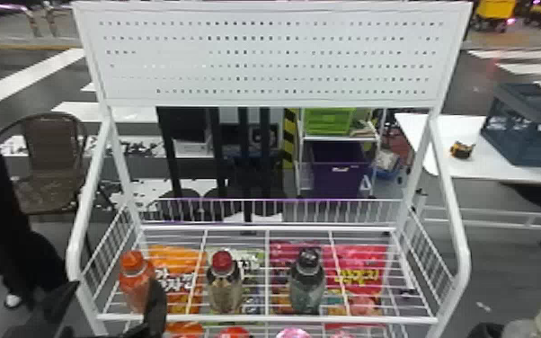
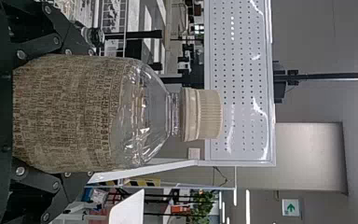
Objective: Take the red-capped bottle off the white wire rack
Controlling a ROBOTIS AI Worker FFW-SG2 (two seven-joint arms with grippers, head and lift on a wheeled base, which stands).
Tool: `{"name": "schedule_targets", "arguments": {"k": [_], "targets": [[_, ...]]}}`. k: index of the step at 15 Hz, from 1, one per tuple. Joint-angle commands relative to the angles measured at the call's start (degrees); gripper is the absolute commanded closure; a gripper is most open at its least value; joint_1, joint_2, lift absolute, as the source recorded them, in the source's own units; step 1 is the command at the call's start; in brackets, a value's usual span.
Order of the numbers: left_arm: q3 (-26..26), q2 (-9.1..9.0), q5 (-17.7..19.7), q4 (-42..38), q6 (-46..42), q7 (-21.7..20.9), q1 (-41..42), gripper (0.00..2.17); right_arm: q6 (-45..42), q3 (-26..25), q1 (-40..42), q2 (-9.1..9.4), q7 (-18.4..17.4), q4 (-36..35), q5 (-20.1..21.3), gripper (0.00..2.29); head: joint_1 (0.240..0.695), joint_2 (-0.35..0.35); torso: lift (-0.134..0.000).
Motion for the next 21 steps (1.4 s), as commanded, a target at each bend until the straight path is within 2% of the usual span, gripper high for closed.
{"name": "schedule_targets", "arguments": {"k": [1,9,11,13,17,21], "targets": [[-0.09,0.00,0.04,-0.14,0.03,0.00,-0.09,0.04,-0.02,-0.05,0.03,0.05,0.00,0.11,-0.15,0.84,0.499,0.000,0.000],[-1.06,-0.09,0.04,0.82,-0.14,0.09,-0.09,0.04,-0.20,-0.05,-0.14,0.05,0.00,0.47,-0.15,0.84,0.499,0.000,0.000],[-5.02,0.00,-0.40,6.10,-5.24,1.14,-1.14,0.04,-0.55,-0.05,-0.14,0.05,0.00,0.91,-0.15,0.84,0.499,0.000,0.000],[-11.43,0.00,-2.60,14.36,-9.46,3.87,-3.78,0.05,-0.55,-0.05,-0.14,0.05,0.00,0.91,-0.15,0.84,0.499,0.000,0.000],[-19.78,-0.35,-1.81,30.00,-19.66,7.91,-10.81,0.05,-1.60,-0.32,0.29,0.05,0.00,0.99,-0.15,0.84,0.499,0.000,0.000],[-22.59,-3.16,-0.14,39.85,-25.10,7.91,-16.61,0.05,-3.54,-0.49,1.17,0.05,0.00,0.99,-0.51,0.84,0.499,0.000,0.000]]}}
